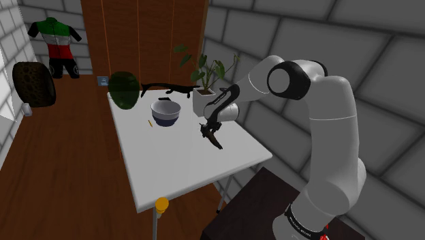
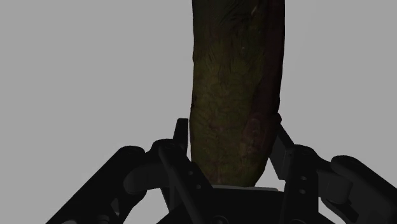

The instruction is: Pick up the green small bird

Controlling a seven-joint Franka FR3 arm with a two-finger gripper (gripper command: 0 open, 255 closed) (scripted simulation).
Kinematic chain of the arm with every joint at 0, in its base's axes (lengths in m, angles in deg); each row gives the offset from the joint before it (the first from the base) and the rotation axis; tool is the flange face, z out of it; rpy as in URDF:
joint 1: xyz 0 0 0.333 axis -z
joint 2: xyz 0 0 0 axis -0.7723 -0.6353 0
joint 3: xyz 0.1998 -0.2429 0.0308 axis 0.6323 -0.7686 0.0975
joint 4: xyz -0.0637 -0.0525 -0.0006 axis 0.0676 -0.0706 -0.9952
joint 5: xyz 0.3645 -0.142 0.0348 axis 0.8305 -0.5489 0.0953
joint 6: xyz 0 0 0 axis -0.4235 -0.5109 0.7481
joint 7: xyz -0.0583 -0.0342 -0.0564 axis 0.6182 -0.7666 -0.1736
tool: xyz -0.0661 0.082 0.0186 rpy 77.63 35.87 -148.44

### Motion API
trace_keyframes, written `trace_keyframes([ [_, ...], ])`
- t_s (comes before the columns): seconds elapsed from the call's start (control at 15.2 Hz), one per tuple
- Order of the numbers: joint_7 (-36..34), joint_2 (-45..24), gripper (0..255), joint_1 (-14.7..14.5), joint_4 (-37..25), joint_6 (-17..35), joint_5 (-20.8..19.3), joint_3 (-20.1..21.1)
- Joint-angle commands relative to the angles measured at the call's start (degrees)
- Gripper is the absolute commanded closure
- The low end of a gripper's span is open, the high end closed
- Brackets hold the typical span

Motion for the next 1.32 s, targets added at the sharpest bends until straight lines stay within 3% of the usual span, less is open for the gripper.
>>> trace_keyframes([
  [0.0, 0.01, -0.03, 255, 0.0, 0.04, 0.0, 0.0, 0.01],
  [0.26, -0.02, -0.08, 255, -0.02, -0.01, 0.0, 0.01, 0.02],
  [1.25, -2.01, 9.18, 255, -1.77, 0.85, -8.39, -2.59, -2.32],
])
